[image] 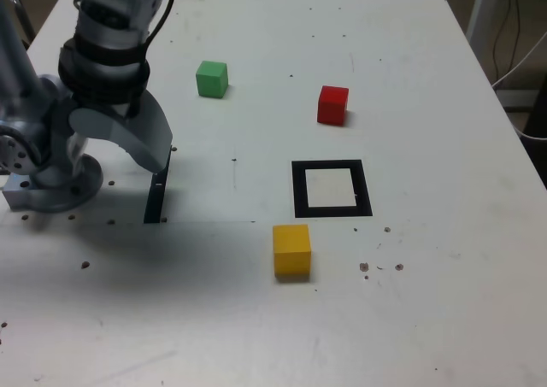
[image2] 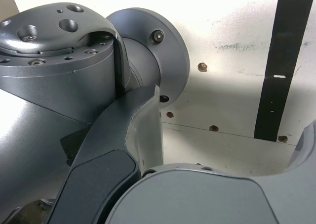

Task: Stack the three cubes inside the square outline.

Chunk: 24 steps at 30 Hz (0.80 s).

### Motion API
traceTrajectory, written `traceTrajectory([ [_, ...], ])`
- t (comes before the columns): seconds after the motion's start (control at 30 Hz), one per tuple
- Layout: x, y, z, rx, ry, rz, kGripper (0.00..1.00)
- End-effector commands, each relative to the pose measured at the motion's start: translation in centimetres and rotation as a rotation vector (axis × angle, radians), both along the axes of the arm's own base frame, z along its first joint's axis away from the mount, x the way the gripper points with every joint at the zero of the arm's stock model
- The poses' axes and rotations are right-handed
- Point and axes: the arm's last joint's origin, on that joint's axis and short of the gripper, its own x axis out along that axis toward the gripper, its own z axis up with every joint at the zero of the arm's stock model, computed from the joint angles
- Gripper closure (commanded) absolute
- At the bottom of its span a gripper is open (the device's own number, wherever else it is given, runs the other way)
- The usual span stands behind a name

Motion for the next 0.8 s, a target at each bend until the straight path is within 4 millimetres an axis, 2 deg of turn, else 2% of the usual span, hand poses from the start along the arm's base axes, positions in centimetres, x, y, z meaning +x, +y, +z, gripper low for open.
traceTrajectory([
  [0.0,-0.5,0.1,-0.1,0.007,0.004,-0.003,0.01],
  [0.2,-0.3,0.1,-0.1,0.012,-0.033,-0.018,0.01],
  [0.33,0.7,0.0,0.6,-0.005,-0.079,-0.054,0.01],
  [0.63,5.2,-0.6,5.8,0.016,-0.211,-0.124,0.01],
  [0.77,7.6,-0.4,7.0,0.026,-0.252,-0.15,0.01],
])
